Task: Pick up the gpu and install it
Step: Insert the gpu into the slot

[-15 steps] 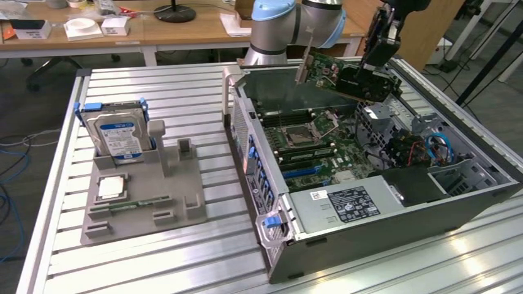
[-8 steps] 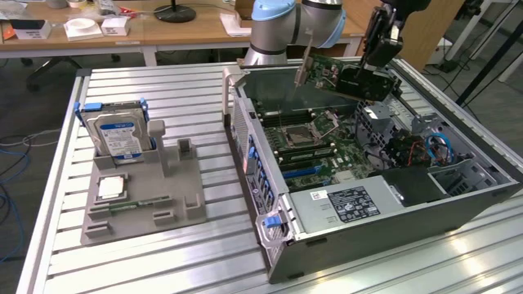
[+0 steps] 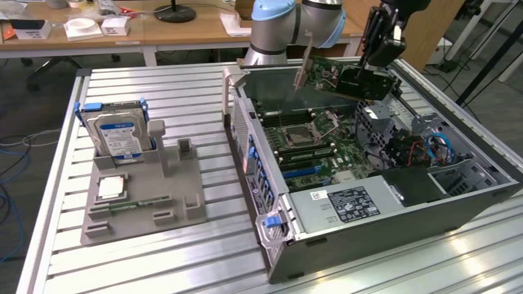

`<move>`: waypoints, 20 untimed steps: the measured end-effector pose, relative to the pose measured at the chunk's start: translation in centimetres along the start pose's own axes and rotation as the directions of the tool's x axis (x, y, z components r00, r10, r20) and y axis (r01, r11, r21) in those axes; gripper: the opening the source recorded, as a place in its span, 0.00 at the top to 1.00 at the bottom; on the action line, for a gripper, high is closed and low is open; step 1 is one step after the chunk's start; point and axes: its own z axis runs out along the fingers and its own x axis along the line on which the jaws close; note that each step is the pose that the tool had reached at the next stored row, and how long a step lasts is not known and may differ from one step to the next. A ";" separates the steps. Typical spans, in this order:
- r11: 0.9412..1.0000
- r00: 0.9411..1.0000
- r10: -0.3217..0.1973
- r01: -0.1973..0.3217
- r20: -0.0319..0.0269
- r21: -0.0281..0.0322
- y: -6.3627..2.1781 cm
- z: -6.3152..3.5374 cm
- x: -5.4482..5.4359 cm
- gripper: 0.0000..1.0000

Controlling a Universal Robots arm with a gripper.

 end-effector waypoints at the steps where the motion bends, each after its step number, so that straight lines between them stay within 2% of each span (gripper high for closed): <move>1: 1.000 1.000 -0.010 0.010 -0.001 0.000 0.00 0.00 0.0 0.74; 11: 0.995 0.995 -0.102 0.102 -0.004 -0.003 0.00 0.00 0.0 0.74; 20: 0.983 0.983 -0.186 0.186 -0.008 -0.005 0.00 0.00 0.0 0.74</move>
